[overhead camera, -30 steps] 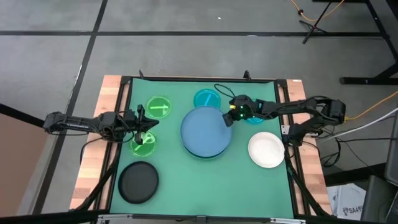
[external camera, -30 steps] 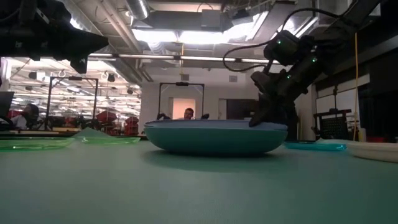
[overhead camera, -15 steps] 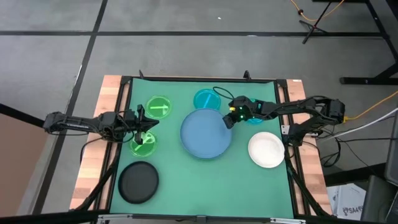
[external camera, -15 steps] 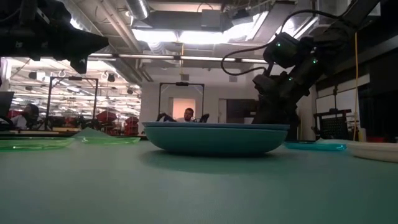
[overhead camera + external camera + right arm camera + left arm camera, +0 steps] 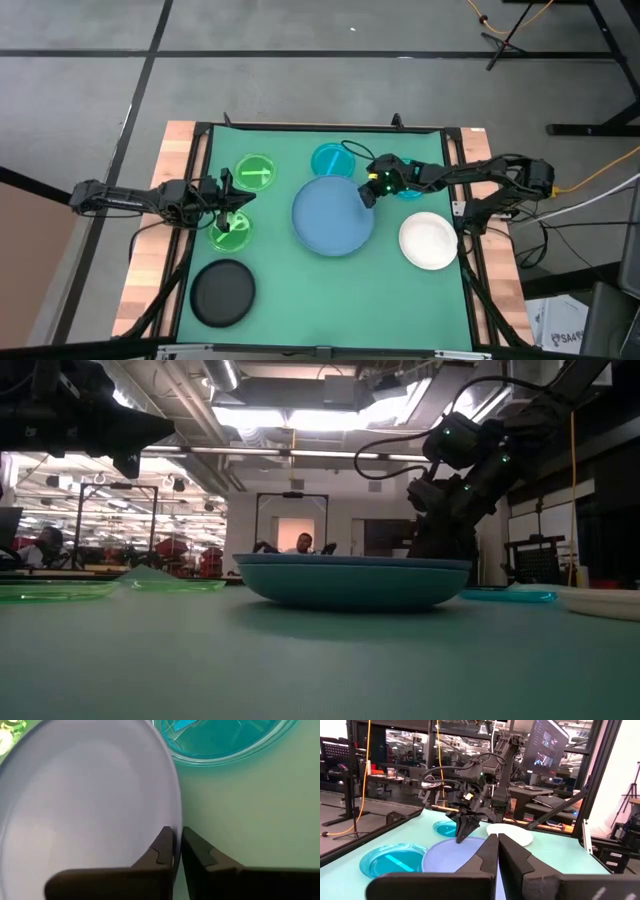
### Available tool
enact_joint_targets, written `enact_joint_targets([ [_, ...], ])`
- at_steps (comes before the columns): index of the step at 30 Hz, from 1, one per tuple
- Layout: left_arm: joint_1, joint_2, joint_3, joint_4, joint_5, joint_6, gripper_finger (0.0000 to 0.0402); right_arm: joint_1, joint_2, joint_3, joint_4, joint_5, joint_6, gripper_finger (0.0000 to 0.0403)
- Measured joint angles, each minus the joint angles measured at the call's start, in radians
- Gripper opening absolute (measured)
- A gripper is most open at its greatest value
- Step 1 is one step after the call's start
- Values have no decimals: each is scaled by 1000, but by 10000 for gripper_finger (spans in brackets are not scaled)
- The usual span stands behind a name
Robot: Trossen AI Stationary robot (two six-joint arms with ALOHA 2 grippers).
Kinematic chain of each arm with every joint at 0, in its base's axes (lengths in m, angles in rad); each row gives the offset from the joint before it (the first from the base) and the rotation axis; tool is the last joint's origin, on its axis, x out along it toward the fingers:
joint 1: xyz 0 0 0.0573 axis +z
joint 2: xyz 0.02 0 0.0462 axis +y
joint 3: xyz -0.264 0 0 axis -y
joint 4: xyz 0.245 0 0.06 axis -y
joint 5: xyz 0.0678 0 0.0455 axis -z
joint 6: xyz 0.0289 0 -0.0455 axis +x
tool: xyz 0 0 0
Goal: Stack plastic plates
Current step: Stack the blue plate on the green plate
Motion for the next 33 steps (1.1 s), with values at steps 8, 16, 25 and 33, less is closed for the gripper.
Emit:
enact_joint_targets([
  [8, 0, 0, 0, 3, -21, -1, 6, 0, -42, 4, 10, -6, 26, 3],
  [16, 0, 0, 0, 4, -21, -1, 6, 53, -154, 37, -23, -103, 90, 1],
  [25, 0, 0, 0, 6, -21, -1, 6, 152, -268, 56, -38, -131, 154, 1],
  [33, 0, 0, 0, 6, -21, -6, 6, 354, -310, 56, -221, -172, 212, 0],
])
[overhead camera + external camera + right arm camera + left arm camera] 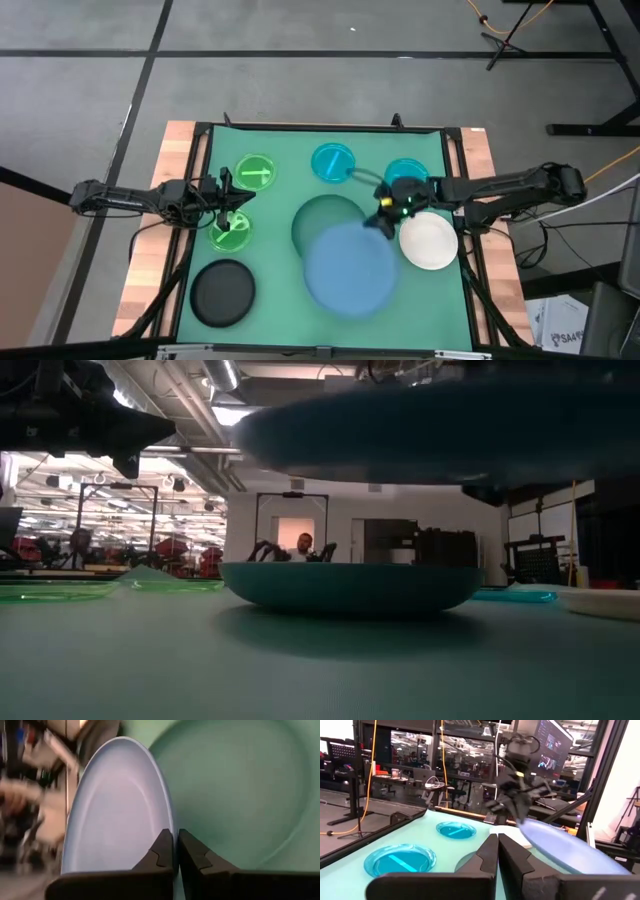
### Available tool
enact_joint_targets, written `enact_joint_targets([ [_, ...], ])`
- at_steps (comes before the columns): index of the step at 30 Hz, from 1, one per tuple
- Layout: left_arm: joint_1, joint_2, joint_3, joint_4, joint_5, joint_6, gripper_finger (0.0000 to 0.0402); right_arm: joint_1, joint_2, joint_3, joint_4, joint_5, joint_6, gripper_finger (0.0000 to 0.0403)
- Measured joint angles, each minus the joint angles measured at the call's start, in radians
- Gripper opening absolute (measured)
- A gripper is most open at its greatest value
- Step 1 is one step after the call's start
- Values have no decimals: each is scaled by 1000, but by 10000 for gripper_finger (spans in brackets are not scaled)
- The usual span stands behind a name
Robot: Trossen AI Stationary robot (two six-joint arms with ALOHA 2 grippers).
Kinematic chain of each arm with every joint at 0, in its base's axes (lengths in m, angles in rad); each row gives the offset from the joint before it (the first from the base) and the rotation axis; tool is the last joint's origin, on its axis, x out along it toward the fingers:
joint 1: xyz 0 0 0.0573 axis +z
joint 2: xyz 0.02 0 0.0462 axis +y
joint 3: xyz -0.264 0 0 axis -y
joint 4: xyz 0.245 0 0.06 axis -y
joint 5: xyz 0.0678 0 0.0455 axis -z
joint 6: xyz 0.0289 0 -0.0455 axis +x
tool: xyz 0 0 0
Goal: Stack plastic plates
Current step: Stack the blue plate on the green plate
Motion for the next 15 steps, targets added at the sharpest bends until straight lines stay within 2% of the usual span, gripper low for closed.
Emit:
enact_joint_targets([
  [7, 0, 0, 0, 0, 0, -1, 6, 218, 0, 0, -33, -79, 88, 0],
  [15, 0, 0, 0, 0, 0, -2, 6, 375, 49, -2, -183, 36, 222, 0],
])
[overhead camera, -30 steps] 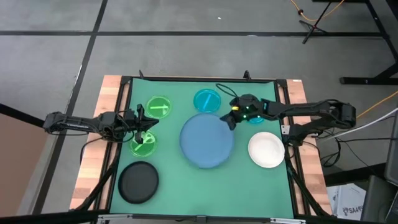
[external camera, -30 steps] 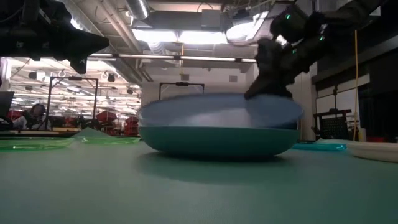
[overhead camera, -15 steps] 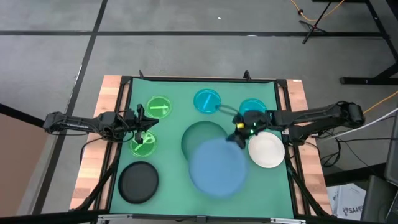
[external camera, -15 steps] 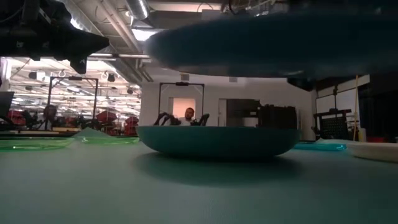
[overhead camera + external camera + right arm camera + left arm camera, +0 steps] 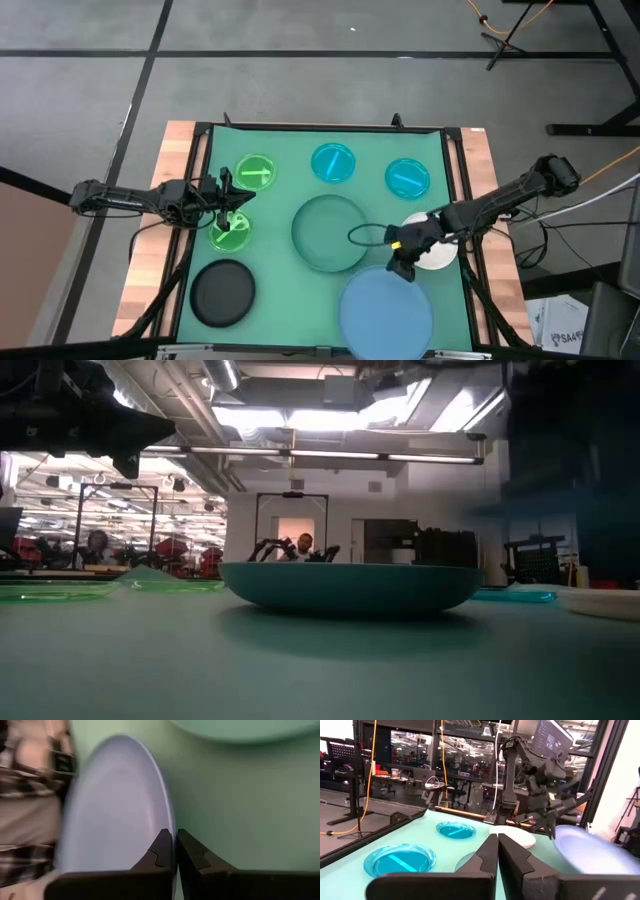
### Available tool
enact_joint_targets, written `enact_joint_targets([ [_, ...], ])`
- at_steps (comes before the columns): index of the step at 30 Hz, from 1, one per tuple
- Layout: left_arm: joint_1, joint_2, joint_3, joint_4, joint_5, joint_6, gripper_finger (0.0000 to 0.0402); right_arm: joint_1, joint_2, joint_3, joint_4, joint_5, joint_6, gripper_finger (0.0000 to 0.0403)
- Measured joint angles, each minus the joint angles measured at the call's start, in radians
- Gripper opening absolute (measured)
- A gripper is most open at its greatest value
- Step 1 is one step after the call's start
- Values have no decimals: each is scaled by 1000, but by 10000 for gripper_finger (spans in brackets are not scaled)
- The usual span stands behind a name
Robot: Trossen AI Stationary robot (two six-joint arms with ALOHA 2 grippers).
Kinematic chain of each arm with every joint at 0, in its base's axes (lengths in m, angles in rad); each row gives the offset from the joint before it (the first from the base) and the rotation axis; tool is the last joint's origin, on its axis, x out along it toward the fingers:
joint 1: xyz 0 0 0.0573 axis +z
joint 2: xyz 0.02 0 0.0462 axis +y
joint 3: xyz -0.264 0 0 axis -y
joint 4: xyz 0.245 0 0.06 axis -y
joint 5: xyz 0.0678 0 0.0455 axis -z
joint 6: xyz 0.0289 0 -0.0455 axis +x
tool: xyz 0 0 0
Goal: Stack plastic plates
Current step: Stack the blue plate on the green plate
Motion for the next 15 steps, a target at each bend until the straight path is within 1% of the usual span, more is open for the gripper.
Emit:
enact_joint_targets([
  [3, 0, 0, 0, 0, 0, 0, 6, 25, 40, 0, -33, 19, 10, 0],
  [7, 0, 0, 0, 1, 0, 0, 6, 23, 86, 0, -29, 67, 5, 0],
  [12, 0, 0, 0, 1, 0, -1, 6, -22, 137, 0, -14, 150, -13, 1],
  [15, 0, 0, 0, 1, 0, -3, 6, -54, 163, 0, -6, 178, -19, 1],
])
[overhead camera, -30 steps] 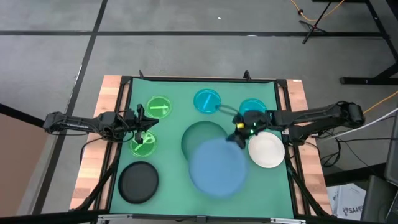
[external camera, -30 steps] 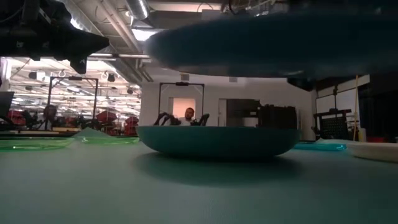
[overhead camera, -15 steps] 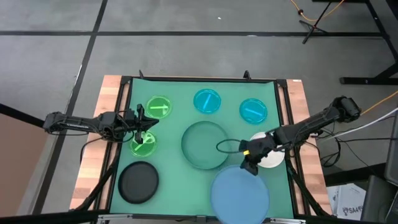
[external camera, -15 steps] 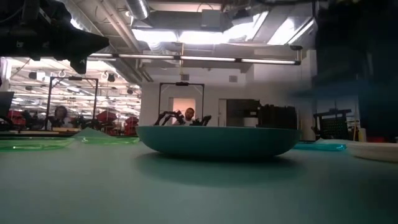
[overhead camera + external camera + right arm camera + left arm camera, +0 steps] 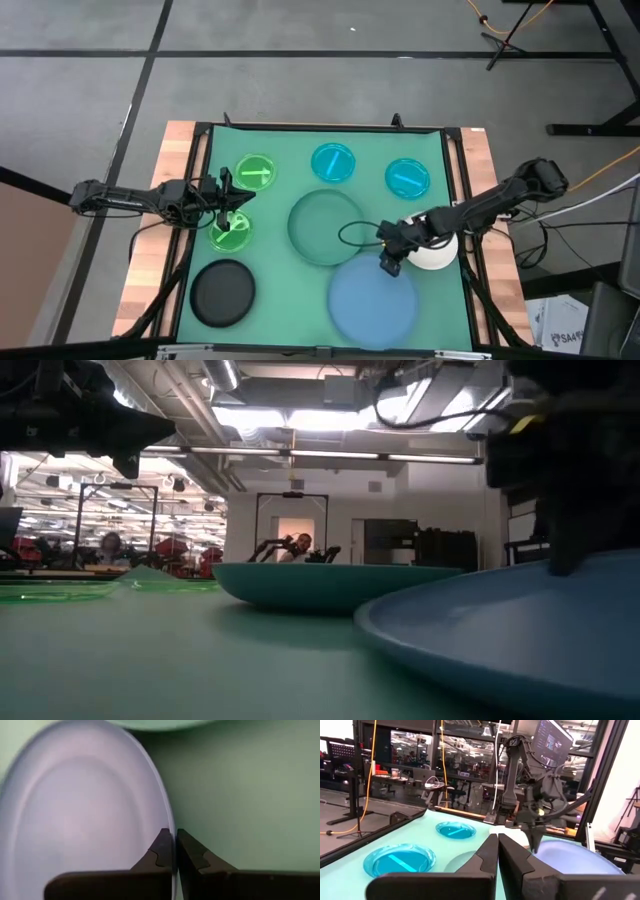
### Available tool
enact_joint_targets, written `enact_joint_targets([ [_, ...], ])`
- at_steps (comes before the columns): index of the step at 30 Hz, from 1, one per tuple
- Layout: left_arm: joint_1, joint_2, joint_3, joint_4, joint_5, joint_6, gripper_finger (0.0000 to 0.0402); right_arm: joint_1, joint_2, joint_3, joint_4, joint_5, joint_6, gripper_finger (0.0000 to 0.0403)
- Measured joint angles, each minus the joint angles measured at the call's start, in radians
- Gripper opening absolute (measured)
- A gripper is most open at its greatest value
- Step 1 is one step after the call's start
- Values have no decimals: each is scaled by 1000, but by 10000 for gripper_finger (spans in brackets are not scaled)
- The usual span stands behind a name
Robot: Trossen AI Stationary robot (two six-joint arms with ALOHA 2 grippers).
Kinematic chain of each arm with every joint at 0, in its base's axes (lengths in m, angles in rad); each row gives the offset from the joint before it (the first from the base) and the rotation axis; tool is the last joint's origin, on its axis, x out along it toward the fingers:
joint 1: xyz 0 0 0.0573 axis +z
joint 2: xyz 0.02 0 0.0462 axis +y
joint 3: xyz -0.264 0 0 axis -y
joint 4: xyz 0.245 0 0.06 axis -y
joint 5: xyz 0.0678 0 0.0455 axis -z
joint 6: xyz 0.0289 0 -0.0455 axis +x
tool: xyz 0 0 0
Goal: Stack plastic plates
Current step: Stack the blue plate on the green plate
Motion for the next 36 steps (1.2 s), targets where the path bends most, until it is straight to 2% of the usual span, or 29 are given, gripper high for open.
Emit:
enact_joint_targets([
  [7, 0, 0, 0, 0, 0, -18, 6, -56, 30, 0, 34, 81, -31, 1],
  [16, 0, 0, 0, 0, 0, -17, 6, -62, 33, 0, 61, 182, -46, 17],
  [19, 0, 0, 0, 0, 0, -17, 6, -62, 39, 0, 61, 207, -45, 39],
  [23, 0, 0, 0, 0, 0, -15, 6, -67, 46, 0, 64, 219, -49, 90],
  [28, 0, 0, 0, 0, 0, -16, 6, -141, 35, 0, 63, 188, -76, 150],
  [32, 0, 0, 0, 0, 0, -16, 6, -219, 38, 0, 108, 201, -84, 173],
  [36, 0, 0, 0, -1, 1, -15, 6, -294, 46, 0, 197, 199, -129, 176],
])
